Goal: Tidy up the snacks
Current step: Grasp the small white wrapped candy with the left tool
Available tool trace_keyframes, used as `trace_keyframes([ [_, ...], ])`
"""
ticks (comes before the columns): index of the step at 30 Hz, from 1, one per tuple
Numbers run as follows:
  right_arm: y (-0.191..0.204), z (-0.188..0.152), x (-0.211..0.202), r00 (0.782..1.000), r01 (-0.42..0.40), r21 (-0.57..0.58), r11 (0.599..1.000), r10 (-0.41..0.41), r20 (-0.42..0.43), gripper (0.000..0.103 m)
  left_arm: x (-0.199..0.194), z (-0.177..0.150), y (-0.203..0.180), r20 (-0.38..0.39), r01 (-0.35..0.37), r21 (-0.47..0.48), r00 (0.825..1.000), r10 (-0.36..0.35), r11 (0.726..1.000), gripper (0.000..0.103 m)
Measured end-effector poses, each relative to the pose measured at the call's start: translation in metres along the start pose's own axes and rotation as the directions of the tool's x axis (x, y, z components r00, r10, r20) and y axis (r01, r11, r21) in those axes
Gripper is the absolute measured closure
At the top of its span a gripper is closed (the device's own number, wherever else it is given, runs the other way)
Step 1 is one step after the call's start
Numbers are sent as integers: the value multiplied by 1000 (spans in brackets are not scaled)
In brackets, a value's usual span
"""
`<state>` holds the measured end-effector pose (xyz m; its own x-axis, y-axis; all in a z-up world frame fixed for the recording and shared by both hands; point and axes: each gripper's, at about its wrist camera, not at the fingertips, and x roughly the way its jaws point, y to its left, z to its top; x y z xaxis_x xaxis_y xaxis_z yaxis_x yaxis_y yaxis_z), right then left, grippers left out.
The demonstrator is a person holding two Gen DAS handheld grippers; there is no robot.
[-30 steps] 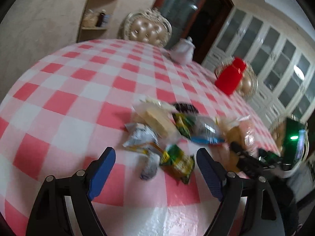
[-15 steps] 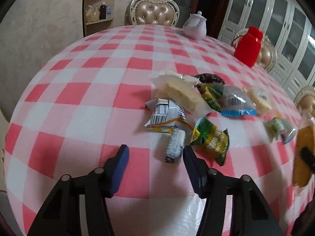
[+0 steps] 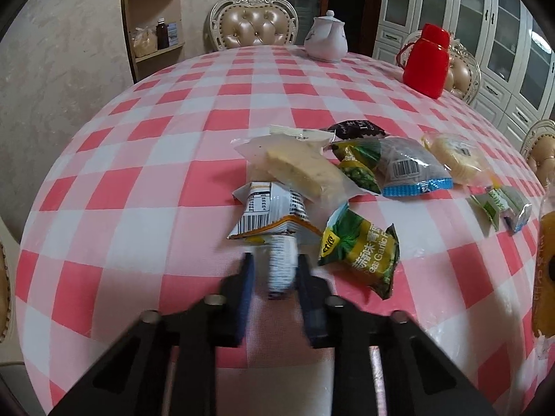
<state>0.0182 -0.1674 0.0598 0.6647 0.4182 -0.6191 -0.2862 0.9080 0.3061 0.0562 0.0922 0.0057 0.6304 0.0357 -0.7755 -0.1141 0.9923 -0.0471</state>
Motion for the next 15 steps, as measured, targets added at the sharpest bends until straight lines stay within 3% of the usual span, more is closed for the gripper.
trace_keyframes([
  [3, 1, -2, 1, 1000, 5, -6, 1000, -5, -1, 53, -3, -2, 2, 7, 46, -21, 999, -46, 999, 88],
  [11, 1, -6, 11, 999, 29, -9, 1000, -30, -29, 54, -18, -5, -4, 64, 57, -11, 996, -56, 998, 88],
  [15, 2, -14, 6, 999, 21, 7, 1000, -21, -29, 54, -41, -13, -17, 135, 78, 2, 988, -78, 997, 88],
])
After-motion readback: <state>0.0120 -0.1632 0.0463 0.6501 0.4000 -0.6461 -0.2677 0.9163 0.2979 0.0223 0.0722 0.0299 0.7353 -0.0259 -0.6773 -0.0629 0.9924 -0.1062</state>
